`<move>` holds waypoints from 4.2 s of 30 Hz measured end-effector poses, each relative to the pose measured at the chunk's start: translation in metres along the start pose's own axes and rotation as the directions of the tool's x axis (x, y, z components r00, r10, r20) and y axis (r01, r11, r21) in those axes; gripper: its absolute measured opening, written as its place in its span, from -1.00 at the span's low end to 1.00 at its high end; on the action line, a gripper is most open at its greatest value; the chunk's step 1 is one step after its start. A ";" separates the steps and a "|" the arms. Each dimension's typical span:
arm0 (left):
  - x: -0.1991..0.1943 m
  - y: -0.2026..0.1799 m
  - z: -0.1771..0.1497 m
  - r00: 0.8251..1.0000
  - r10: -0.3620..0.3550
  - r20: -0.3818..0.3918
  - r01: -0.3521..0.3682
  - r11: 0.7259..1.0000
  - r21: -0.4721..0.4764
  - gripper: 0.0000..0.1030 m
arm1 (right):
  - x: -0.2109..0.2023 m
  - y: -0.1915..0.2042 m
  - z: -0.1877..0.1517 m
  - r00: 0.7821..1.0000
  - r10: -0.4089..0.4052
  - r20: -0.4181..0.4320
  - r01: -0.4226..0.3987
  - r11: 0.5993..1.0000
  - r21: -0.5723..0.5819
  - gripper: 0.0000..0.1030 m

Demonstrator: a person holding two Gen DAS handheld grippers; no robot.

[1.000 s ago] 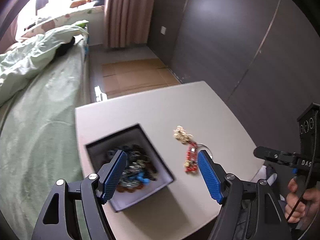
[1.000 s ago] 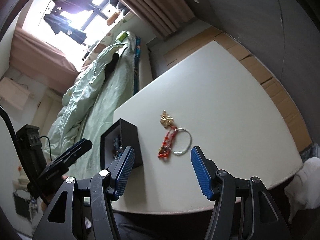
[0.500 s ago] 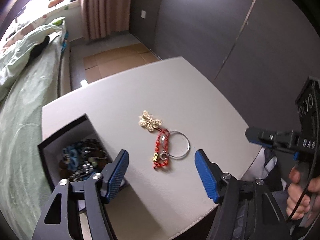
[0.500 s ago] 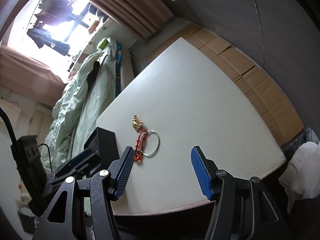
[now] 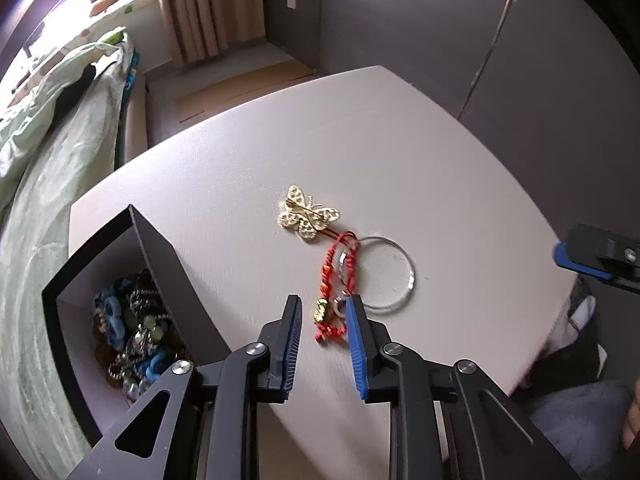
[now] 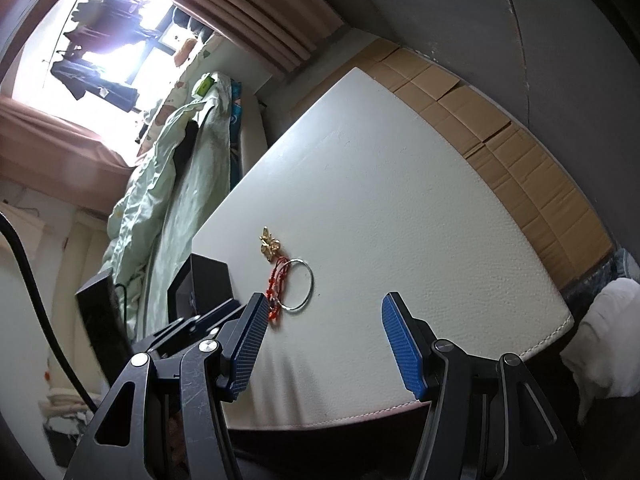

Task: Organize jewelry
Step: 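Move the left tool to the red cord bracelet and close on it, then lift the red cord bracelet with the left tool and carry it over the box, then open the left tool to drop the red bracelet in the box while the right tool grasps the silver hoop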

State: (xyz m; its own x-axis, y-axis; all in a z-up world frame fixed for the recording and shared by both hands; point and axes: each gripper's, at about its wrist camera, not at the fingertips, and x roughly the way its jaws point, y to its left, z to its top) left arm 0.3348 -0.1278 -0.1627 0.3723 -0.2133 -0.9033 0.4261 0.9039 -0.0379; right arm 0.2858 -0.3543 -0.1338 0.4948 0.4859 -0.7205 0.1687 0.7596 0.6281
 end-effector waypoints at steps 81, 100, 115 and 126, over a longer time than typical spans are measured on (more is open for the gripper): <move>-0.093 0.072 0.038 0.986 -0.146 0.085 0.160 0.971 -0.175 -0.87 | 0.104 0.088 0.007 0.945 -0.275 -0.176 0.159 0.858 -0.488 0.16; -0.121 0.118 0.003 0.987 -0.113 0.114 0.138 0.959 -0.249 -0.87 | 0.129 0.099 -0.002 0.884 -0.452 -0.119 0.270 0.701 -0.660 -0.05; -0.107 0.133 -0.018 0.991 -0.106 0.078 0.124 0.950 -0.287 -0.87 | 0.105 0.104 0.010 0.924 -0.357 -0.135 0.230 0.802 -0.551 0.41; -0.095 0.134 -0.024 0.993 -0.111 0.046 0.119 0.951 -0.284 -0.87 | 0.132 0.099 -0.001 0.859 -0.497 -0.120 0.277 0.651 -0.707 0.48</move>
State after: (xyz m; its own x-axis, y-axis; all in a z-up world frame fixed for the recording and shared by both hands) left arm 0.3371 0.0222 -0.0921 0.3604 -0.3290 -0.8729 0.2153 0.9398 -0.2653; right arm 0.3667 -0.2146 -0.1669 0.2389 0.0923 -0.9666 -0.3559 0.9345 0.0012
